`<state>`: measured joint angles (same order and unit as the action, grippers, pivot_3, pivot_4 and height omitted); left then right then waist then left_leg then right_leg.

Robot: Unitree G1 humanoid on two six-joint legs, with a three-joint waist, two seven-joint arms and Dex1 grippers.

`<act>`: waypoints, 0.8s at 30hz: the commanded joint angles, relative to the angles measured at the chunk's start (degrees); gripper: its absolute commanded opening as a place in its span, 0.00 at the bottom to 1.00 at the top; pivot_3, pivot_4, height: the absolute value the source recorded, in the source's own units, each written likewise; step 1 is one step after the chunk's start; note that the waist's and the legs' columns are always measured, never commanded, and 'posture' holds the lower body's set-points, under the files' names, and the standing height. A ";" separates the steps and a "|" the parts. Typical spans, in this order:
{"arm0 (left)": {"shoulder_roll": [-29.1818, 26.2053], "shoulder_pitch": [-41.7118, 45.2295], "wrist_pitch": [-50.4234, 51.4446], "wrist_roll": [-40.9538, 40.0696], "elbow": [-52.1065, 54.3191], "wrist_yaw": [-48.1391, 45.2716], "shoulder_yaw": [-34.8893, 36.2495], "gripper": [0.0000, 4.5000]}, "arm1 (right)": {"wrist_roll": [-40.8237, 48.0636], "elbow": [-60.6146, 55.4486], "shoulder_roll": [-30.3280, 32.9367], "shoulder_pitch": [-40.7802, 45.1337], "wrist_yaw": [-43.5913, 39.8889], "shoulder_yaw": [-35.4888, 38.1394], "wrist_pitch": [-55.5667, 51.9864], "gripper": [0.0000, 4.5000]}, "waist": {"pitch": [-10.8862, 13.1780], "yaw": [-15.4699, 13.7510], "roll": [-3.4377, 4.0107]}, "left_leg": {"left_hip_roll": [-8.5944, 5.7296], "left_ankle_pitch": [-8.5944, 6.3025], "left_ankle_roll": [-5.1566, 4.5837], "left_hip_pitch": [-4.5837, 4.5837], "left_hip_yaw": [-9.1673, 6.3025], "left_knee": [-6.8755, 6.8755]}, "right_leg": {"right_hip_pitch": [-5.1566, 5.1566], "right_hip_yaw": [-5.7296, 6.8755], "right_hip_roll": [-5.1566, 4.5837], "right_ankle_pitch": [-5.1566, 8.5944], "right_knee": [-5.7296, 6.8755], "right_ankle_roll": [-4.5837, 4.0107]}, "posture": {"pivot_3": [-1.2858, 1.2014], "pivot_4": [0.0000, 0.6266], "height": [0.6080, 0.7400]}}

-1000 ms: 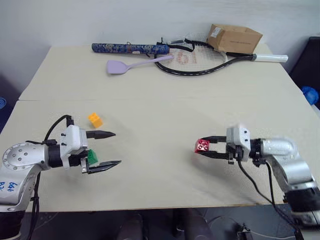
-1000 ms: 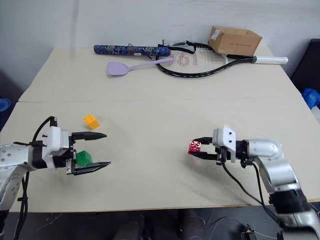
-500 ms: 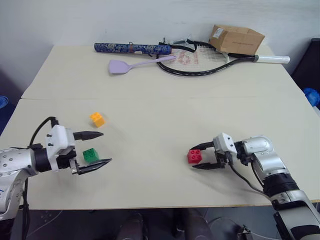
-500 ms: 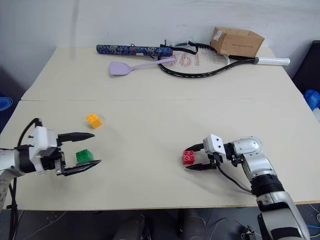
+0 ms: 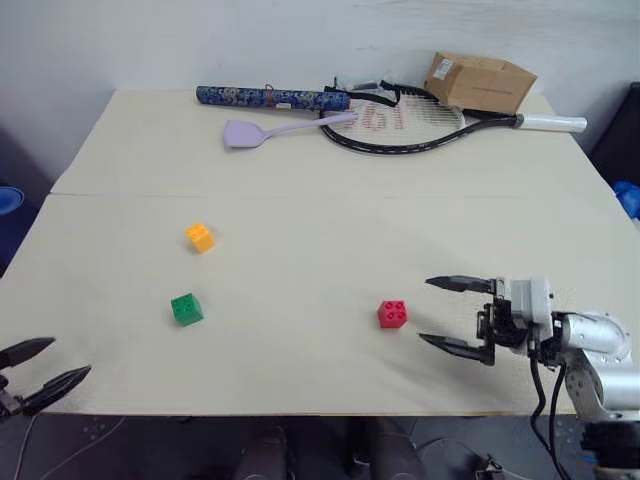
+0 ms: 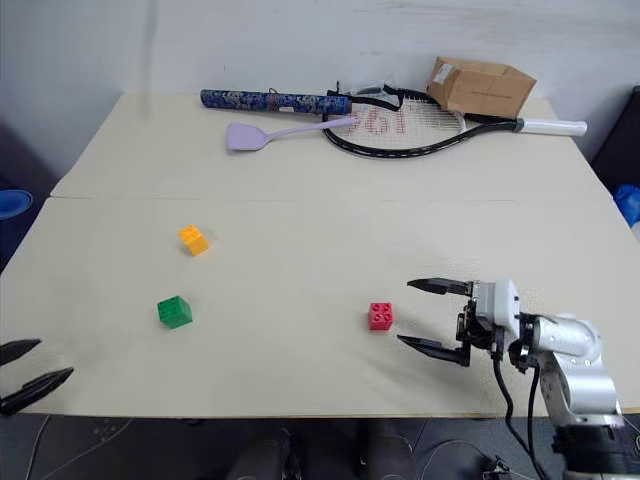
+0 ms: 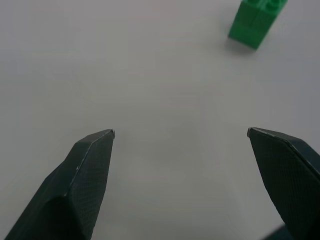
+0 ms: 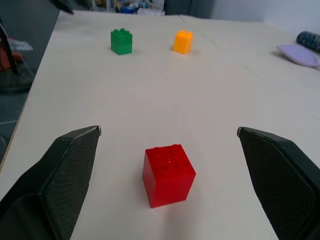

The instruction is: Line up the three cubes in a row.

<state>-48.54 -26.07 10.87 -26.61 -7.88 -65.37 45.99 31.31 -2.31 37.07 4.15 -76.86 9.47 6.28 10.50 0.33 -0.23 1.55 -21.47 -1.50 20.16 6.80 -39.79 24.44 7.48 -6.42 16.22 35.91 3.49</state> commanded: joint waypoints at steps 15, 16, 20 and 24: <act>0.89 25.29 -3.47 5.29 2.03 3.08 -24.76 0.91 | 4.33 -10.69 0.46 -0.52 4.82 0.13 -7.58 1.00 | -0.03 0.22 0.04 | 0.01 0.08 -0.02 0.01 0.13 0.01 | 0.04 0.00 0.10 -0.01 0.13 -0.01 | 0.52 0.24 1.00; 1.26 26.34 -3.86 5.43 0.86 2.94 -25.68 0.85 | 4.24 -11.30 0.48 -0.79 5.46 0.30 -7.82 1.00 | -0.03 0.22 0.04 | 0.01 0.08 -0.01 0.01 0.13 0.02 | 0.05 0.01 0.11 -0.01 0.13 -0.01 | 0.52 0.24 1.00; 1.70 28.87 -6.42 6.89 -1.12 2.38 -28.73 0.58 | 4.04 -13.46 0.85 -2.83 7.03 1.17 -8.29 1.00 | -0.03 -0.25 0.04 | 0.01 0.09 -0.03 0.05 0.13 -0.04 | 0.04 0.01 0.12 -0.01 0.11 0.00 | 0.52 0.24 1.00; 1.46 30.83 -5.25 5.65 1.27 0.30 -31.07 0.32 | 4.46 -15.39 1.81 -5.18 8.33 3.17 -8.87 1.00 | -0.04 -0.54 0.02 | -0.01 0.08 -0.05 0.07 0.11 -0.09 | 0.02 0.01 0.09 -0.02 0.10 0.01 | 0.52 0.24 1.00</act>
<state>-46.31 3.78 5.47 -19.90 -9.38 -63.91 15.35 34.82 -15.34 37.86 -0.62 -69.13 9.98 -2.63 10.46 -0.21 -0.21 1.53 -21.38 -1.56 20.23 6.89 -39.90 24.46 7.49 -6.35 16.20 36.00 3.50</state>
